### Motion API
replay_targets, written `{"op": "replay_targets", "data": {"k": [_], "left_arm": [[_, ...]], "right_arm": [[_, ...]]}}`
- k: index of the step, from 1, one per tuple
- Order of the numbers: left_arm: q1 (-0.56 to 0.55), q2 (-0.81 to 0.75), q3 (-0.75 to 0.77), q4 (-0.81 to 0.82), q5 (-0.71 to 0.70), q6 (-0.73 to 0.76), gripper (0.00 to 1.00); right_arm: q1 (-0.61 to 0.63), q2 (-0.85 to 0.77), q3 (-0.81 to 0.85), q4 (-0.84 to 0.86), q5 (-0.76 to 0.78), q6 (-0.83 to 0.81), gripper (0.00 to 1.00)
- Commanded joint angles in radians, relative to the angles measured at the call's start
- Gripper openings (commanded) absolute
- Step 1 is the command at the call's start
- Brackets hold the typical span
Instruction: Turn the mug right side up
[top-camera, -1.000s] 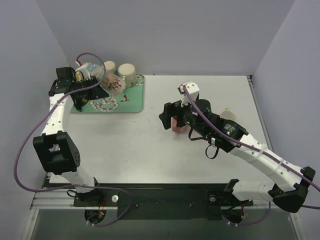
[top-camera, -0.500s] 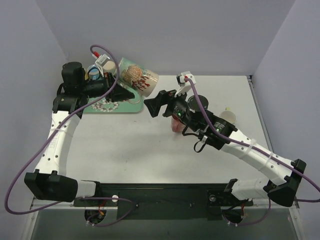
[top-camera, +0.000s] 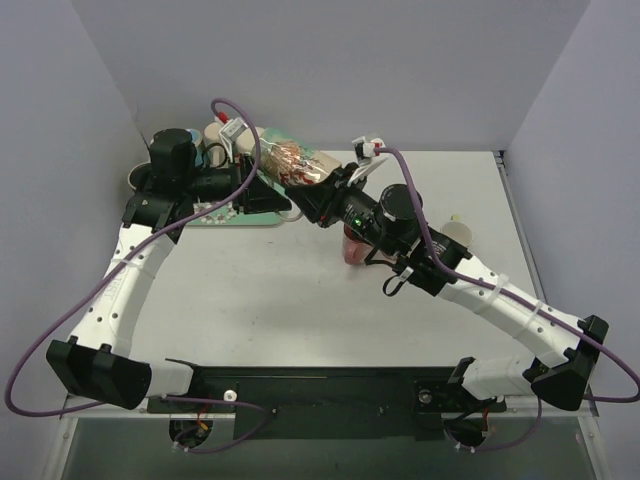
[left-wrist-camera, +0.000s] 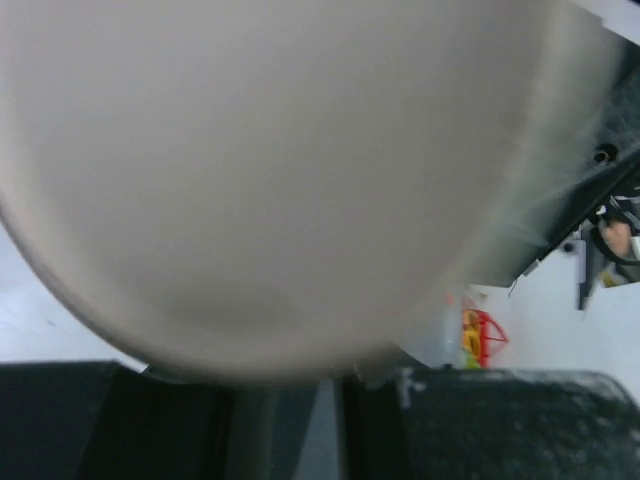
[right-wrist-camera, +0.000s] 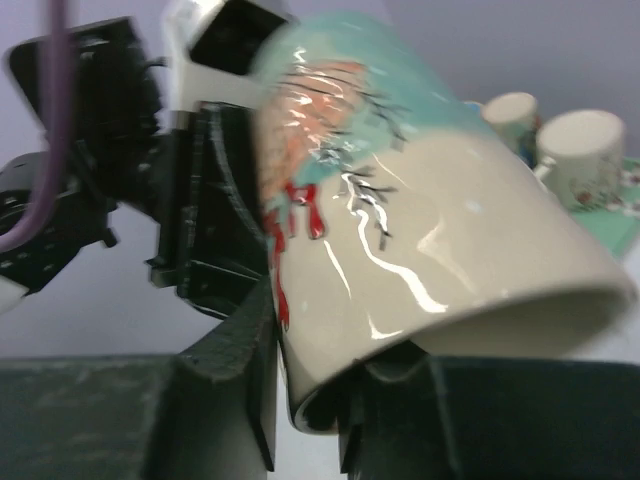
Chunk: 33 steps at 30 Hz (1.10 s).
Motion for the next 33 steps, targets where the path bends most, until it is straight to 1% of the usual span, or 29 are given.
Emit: {"op": "replay_targets", "data": {"k": [1, 2, 3, 4, 5, 6, 7, 8, 9, 10, 11, 12, 13, 14, 15, 16, 17, 18, 19, 20, 21, 22, 24, 27, 28, 31, 32, 33], "left_arm": [[-0.062, -0.020, 0.015, 0.046, 0.070, 0.041, 0.00], [-0.044, -0.019, 0.013, 0.046, 0.061, 0.050, 0.00], [-0.028, -0.017, 0.008, 0.040, 0.041, 0.053, 0.08], [0.007, -0.012, 0.007, 0.027, 0.025, 0.076, 0.25], [0.022, -0.012, 0.001, 0.006, 0.000, 0.087, 0.58], [0.068, -0.005, -0.004, -0.006, -0.011, 0.113, 0.72], [0.088, -0.002, -0.005, -0.029, -0.015, 0.130, 0.83], [0.168, 0.006, -0.002, -0.080, -0.023, 0.185, 0.84], [0.223, 0.014, 0.005, -0.104, -0.054, 0.238, 0.84], [0.249, 0.015, 0.016, -0.168, -0.078, 0.268, 0.85], [0.316, 0.024, 0.031, -0.196, -0.156, 0.332, 0.85], [0.338, 0.026, 0.040, -0.248, -0.193, 0.360, 0.86], [0.377, 0.027, 0.047, -0.282, -0.263, 0.421, 0.86], [0.400, 0.026, 0.047, -0.292, -0.302, 0.458, 0.87], [0.403, 0.020, 0.042, -0.307, -0.363, 0.507, 0.87], [0.406, 0.015, 0.036, -0.310, -0.400, 0.535, 0.88], [0.406, 0.003, 0.022, -0.312, -0.448, 0.582, 0.88], [0.406, -0.002, 0.015, -0.310, -0.462, 0.611, 0.88], [0.408, -0.014, -0.002, -0.307, -0.476, 0.630, 0.88], [0.408, -0.017, -0.008, -0.307, -0.483, 0.656, 0.89], [0.406, -0.019, -0.013, -0.310, -0.500, 0.668, 0.89], [0.408, -0.017, -0.015, -0.312, -0.511, 0.690, 0.89], [0.409, 0.006, -0.015, -0.316, -0.566, 0.716, 0.90], [0.409, 0.038, -0.012, -0.316, -0.647, 0.744, 0.91], [0.412, 0.059, -0.012, -0.319, -0.664, 0.751, 0.91], [0.418, 0.090, -0.013, -0.321, -0.680, 0.764, 0.92], [0.418, 0.101, -0.018, -0.321, -0.683, 0.770, 0.92], [0.423, 0.104, -0.022, -0.319, -0.683, 0.773, 0.92]], "right_arm": [[-0.038, -0.011, 0.031, 0.199, -0.067, 0.033, 0.00], [-0.038, -0.016, 0.034, 0.162, -0.059, 0.025, 0.00], [-0.041, -0.016, 0.039, 0.139, -0.050, 0.004, 0.00], [-0.042, -0.021, 0.040, 0.095, -0.037, -0.013, 0.00], [-0.042, -0.024, 0.040, 0.076, -0.002, -0.030, 0.00], [-0.042, -0.027, 0.043, 0.023, 0.010, -0.042, 0.00], [-0.044, -0.027, 0.054, -0.009, 0.038, -0.079, 0.00], [-0.041, -0.019, 0.083, -0.121, 0.068, -0.128, 0.00], [-0.042, -0.007, 0.096, -0.208, 0.073, -0.139, 0.00], [-0.042, 0.001, 0.134, -0.328, 0.085, -0.166, 0.00], [-0.042, 0.018, 0.152, -0.385, 0.089, -0.179, 0.00], [-0.042, 0.027, 0.195, -0.501, 0.090, -0.206, 0.00], [-0.042, 0.036, 0.212, -0.554, 0.095, -0.214, 0.00], [-0.042, 0.035, 0.221, -0.626, 0.108, -0.223, 0.00], [-0.050, 0.032, 0.228, -0.672, 0.122, -0.228, 0.00], [-0.056, 0.028, 0.244, -0.768, 0.154, -0.232, 0.00], [-0.082, 0.025, 0.261, -0.809, 0.168, -0.235, 0.00], [-0.098, 0.021, 0.272, -0.900, 0.168, -0.237, 0.00], [-0.136, 0.015, 0.283, -0.939, 0.135, -0.240, 0.00], [-0.159, 0.012, 0.286, -1.021, 0.113, -0.245, 0.00], [-0.188, 0.012, 0.286, -1.056, 0.084, -0.254, 0.00], [-0.197, 0.012, 0.275, -1.120, 0.087, -0.258, 0.00], [-0.204, 0.015, 0.217, -1.149, 0.081, -0.262, 0.00], [-0.199, 0.027, 0.093, -1.119, -0.017, -0.255, 0.00], [-0.182, 0.041, 0.071, -1.095, -0.017, -0.243, 0.00], [-0.112, 0.067, -0.002, -1.021, 0.073, -0.199, 0.00], [-0.069, 0.085, -0.015, -0.972, 0.075, -0.194, 0.00], [-0.052, 0.097, -0.031, -0.921, 0.066, -0.176, 0.00]]}}
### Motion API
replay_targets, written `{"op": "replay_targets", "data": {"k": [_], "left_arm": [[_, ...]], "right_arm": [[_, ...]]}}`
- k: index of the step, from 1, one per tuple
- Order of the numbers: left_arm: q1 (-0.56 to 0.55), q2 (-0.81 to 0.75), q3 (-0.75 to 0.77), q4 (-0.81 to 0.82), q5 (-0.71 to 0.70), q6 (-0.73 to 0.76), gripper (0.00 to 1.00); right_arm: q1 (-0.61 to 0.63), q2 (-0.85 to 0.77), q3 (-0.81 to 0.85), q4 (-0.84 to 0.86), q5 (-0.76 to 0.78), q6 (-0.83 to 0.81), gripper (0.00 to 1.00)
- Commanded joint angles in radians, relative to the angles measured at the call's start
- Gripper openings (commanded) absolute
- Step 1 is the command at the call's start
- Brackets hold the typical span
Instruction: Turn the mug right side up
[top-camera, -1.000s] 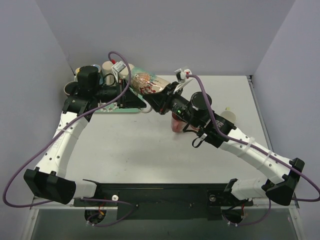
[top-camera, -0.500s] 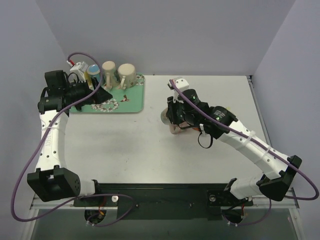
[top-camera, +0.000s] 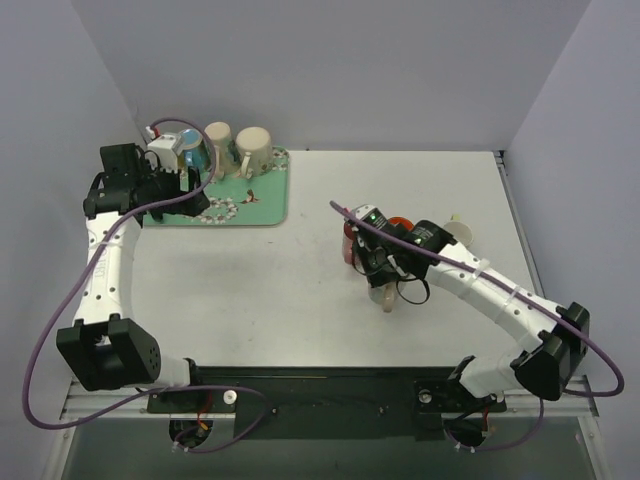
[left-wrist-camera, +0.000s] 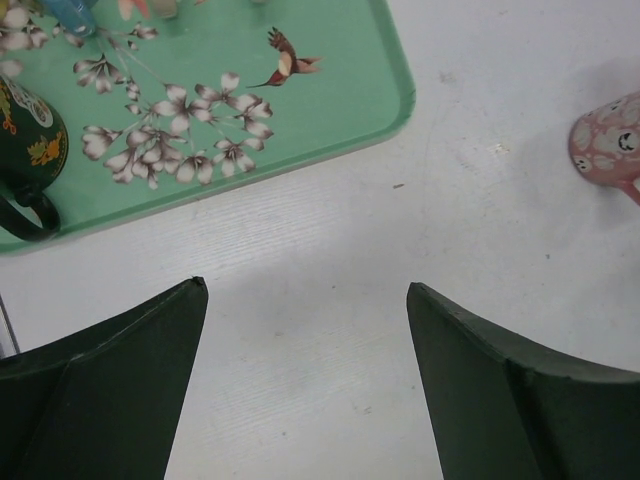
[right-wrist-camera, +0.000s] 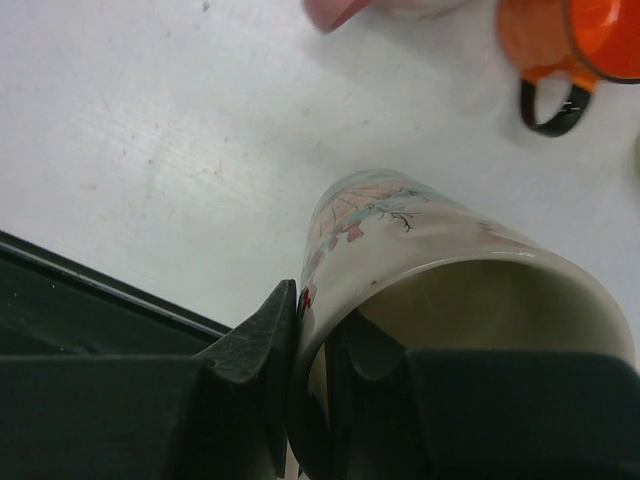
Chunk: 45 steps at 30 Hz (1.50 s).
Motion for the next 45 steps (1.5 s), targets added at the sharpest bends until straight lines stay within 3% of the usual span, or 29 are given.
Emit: {"op": "replay_targets", "data": {"k": [1, 6, 18, 20, 21, 23, 26, 29, 31, 35, 45], "left_arm": [[0.017, 0.035, -0.018, 0.000, -0.057, 0.053, 0.92], [0.039, 0.052, -0.052, 0.044, -0.083, 0.064, 0.92], [0.155, 0.144, -0.098, 0.196, -0.132, 0.077, 0.93], [0.160, 0.168, -0.101, 0.233, -0.182, 0.068, 0.93], [0.165, 0.177, -0.101, 0.257, -0.189, 0.071, 0.93], [0.177, 0.205, -0.101, 0.289, -0.192, 0.071, 0.93], [0.206, 0.271, -0.043, 0.290, -0.149, 0.085, 0.92], [0.241, 0.338, 0.030, 0.264, -0.143, 0.097, 0.92], [0.248, 0.377, 0.071, 0.259, -0.166, 0.111, 0.91], [0.237, 0.432, 0.106, 0.271, -0.184, 0.148, 0.87], [0.176, 0.601, 0.185, 0.372, -0.392, 0.119, 0.71]], "right_arm": [[0.112, 0.048, -0.042, 0.182, 0.022, 0.054, 0.00], [0.123, 0.114, -0.119, 0.322, 0.032, 0.102, 0.00], [0.124, 0.242, -0.114, 0.320, 0.020, 0.134, 0.02], [0.126, 0.242, -0.110, 0.311, 0.020, 0.136, 0.15], [0.126, 0.239, -0.102, 0.296, 0.023, 0.136, 0.28], [0.134, 0.228, -0.088, 0.279, 0.032, 0.128, 0.43], [0.150, 0.184, -0.070, 0.265, 0.051, 0.107, 0.54], [0.157, 0.136, -0.071, 0.266, 0.062, 0.090, 0.84], [0.158, 0.087, -0.091, 0.283, 0.071, 0.074, 0.90], [0.155, -0.008, -0.142, 0.325, 0.094, 0.044, 0.93], [0.152, -0.108, -0.188, 0.354, 0.137, 0.005, 0.93]]}}
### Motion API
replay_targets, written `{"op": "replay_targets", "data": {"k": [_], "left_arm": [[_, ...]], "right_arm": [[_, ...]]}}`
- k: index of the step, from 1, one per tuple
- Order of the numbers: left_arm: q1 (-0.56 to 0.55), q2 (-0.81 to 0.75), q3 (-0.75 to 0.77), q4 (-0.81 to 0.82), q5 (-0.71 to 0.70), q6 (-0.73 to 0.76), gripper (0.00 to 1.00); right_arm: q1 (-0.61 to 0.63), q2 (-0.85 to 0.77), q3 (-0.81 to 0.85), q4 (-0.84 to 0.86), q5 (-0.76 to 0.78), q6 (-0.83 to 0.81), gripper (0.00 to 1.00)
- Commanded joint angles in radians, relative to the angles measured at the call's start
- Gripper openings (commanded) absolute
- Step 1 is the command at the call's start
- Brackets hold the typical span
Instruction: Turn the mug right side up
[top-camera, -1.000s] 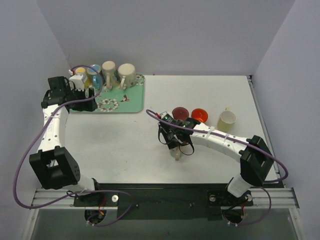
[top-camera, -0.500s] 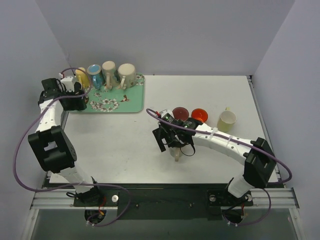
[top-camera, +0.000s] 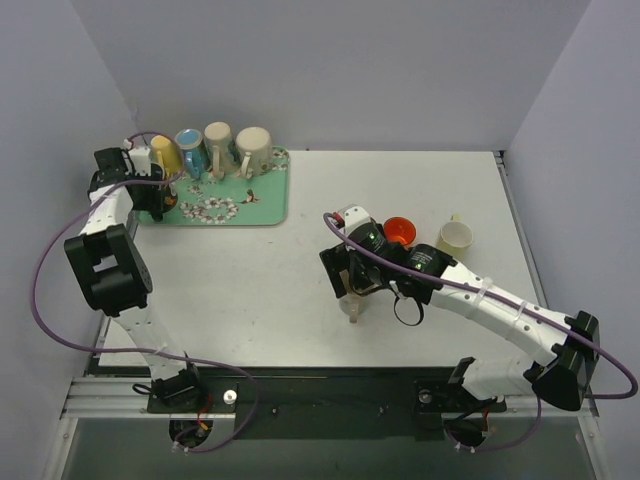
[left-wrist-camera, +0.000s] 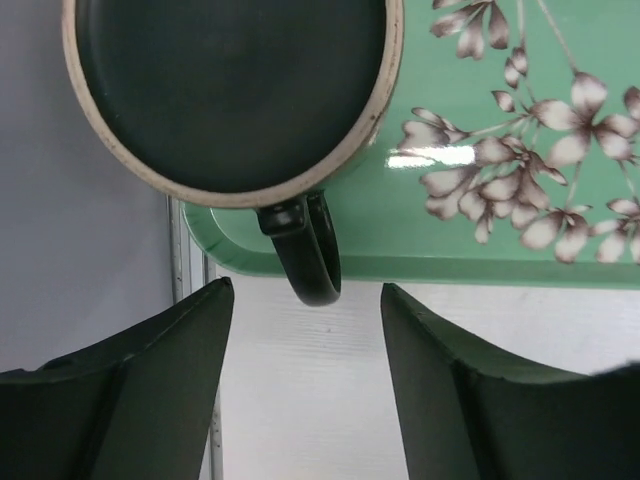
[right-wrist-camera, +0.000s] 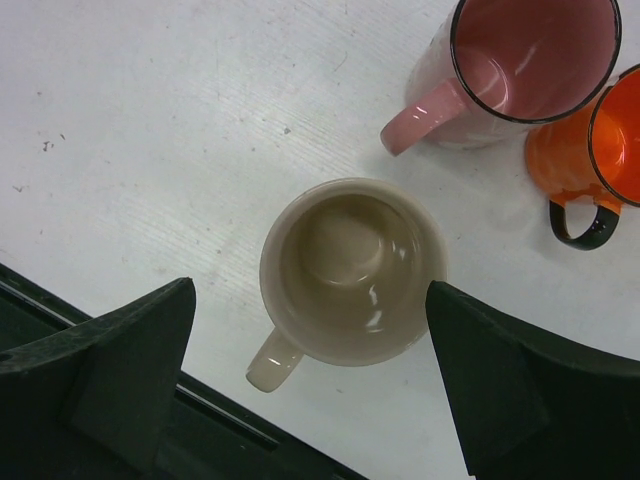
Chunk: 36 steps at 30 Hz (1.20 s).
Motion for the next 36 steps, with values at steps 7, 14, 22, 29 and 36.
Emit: {"op": "replay_targets", "data": {"k": [7, 14, 22, 29, 36], "left_arm": [[-0.060, 0.109, 0.067, 0.161, -0.188, -0.013, 0.61], [-0.060, 0.161, 0.102, 0.169, -0.161, -0.032, 0.03], [-0.007, 0.014, 0.065, 0.036, 0.011, -0.133, 0.00], [0.014, -0.273, -0.048, -0.063, 0.325, -0.216, 0.00], [-0.040, -0.434, -0.119, -0.107, 0.624, -0.361, 0.00]], "right_arm": [[0.004, -0.076, -0.046, 0.025, 0.031, 0.010, 0.93], [0.006, -0.105, -0.043, 0.022, 0.025, 0.032, 0.94], [0.020, -0.161, -0.032, 0.002, 0.055, 0.059, 0.94], [0.049, -0.213, -0.004, 0.057, 0.031, 0.056, 0.94], [0.057, -0.268, -0.047, 0.288, -0.061, 0.091, 1.00]]}}
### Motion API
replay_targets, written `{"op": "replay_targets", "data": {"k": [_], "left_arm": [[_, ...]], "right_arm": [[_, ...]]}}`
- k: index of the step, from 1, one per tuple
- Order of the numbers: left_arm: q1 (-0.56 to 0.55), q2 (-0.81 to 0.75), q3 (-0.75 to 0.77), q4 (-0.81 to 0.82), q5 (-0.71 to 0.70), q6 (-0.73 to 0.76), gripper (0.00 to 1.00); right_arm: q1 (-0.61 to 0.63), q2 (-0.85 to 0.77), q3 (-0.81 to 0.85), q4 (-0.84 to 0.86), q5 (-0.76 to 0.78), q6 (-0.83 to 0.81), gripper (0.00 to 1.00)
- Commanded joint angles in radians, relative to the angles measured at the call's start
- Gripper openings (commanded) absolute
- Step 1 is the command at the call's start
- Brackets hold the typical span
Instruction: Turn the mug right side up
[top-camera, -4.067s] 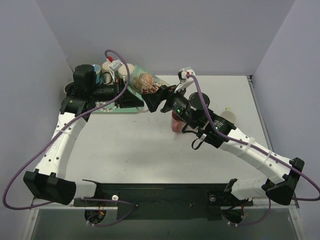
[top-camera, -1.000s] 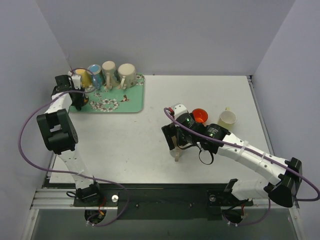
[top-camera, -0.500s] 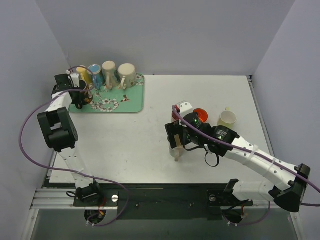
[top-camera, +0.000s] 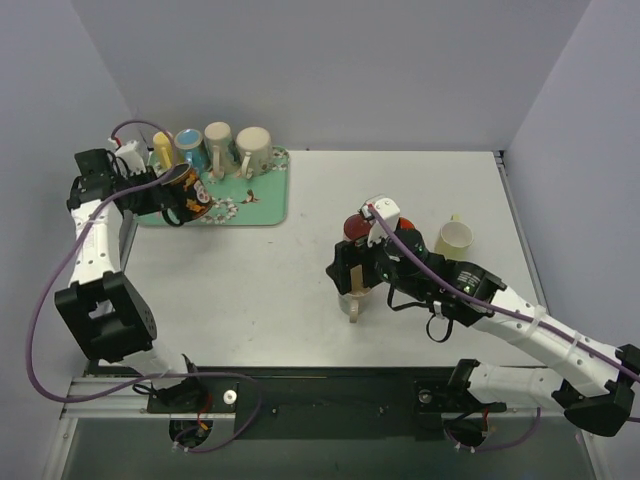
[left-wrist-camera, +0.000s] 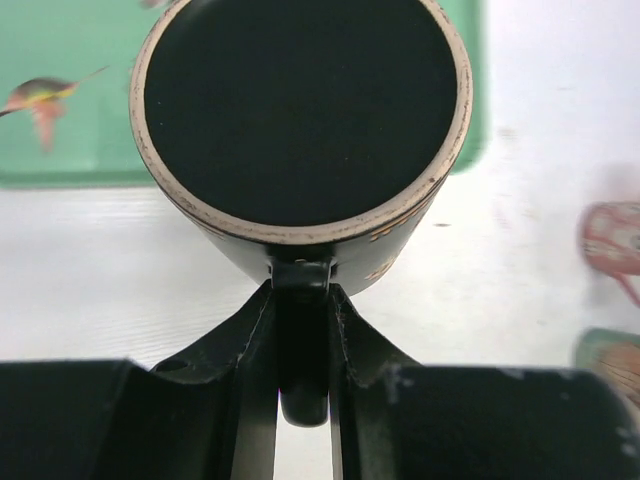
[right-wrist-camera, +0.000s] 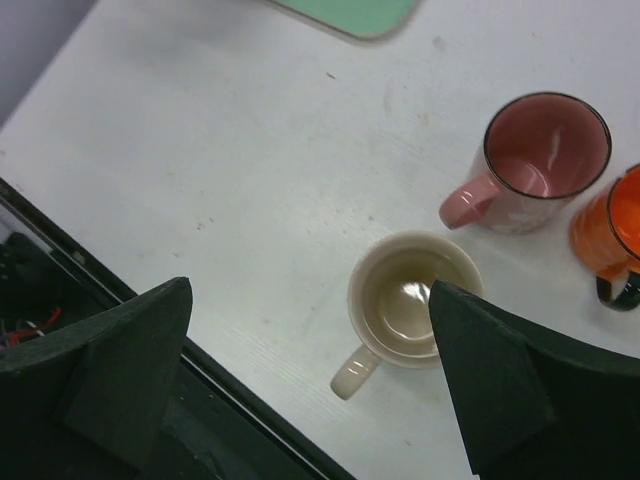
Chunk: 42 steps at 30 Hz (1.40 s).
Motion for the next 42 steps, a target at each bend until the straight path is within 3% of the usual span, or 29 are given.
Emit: {"op": "replay_targets", "data": {"k": [1, 5, 10, 19, 27, 33, 37, 39, 40, 41, 42], "left_arm": [[-0.088, -0.160, -0.003, 0.094, 0.295, -0.111, 0.00], [-0.195, -0.215, -0.029, 0.084, 0.269, -0.149, 0.00], [-0.249, -0.262, -0.023, 0.202, 0.421, -0.417, 0.00], [-0.398, -0.349, -0.010, 0.374, 0.493, -0.683, 0.00], [-0.445, -0.401, -0.010, 0.454, 0.551, -0.795, 0.00], [-0.482, -0.413, -0.052, 0.473, 0.624, -0.841, 0.00], [-0.502, -0.418, -0.060, 0.430, 0.630, -0.793, 0.00], [-0.507, -0.421, -0.061, 0.414, 0.633, -0.772, 0.00], [-0.508, -0.421, -0.064, 0.413, 0.637, -0.764, 0.00], [-0.510, -0.422, -0.064, 0.408, 0.636, -0.760, 0.00], [-0.511, -0.421, -0.066, 0.401, 0.634, -0.743, 0.00]], "right_arm": [[0.007, -0.040, -0.004, 0.230, -0.060, 0.038, 1.00], [0.009, -0.005, -0.001, 0.295, -0.073, 0.072, 1.00], [0.009, 0.021, -0.030, 0.455, -0.054, 0.210, 1.00], [0.000, 0.056, -0.121, 0.894, 0.052, 0.439, 0.99], [-0.020, 0.182, -0.053, 1.044, 0.034, 0.526, 0.97], [-0.054, 0.240, 0.028, 1.116, -0.029, 0.493, 0.93], [-0.075, 0.283, 0.102, 1.130, -0.070, 0.460, 0.80], [-0.080, 0.303, 0.133, 1.131, -0.087, 0.448, 0.60], [-0.083, 0.309, 0.149, 1.130, -0.099, 0.446, 0.38], [-0.091, 0.320, 0.156, 1.125, -0.101, 0.451, 0.27], [-0.091, 0.323, 0.163, 1.111, -0.104, 0.453, 0.06]]}}
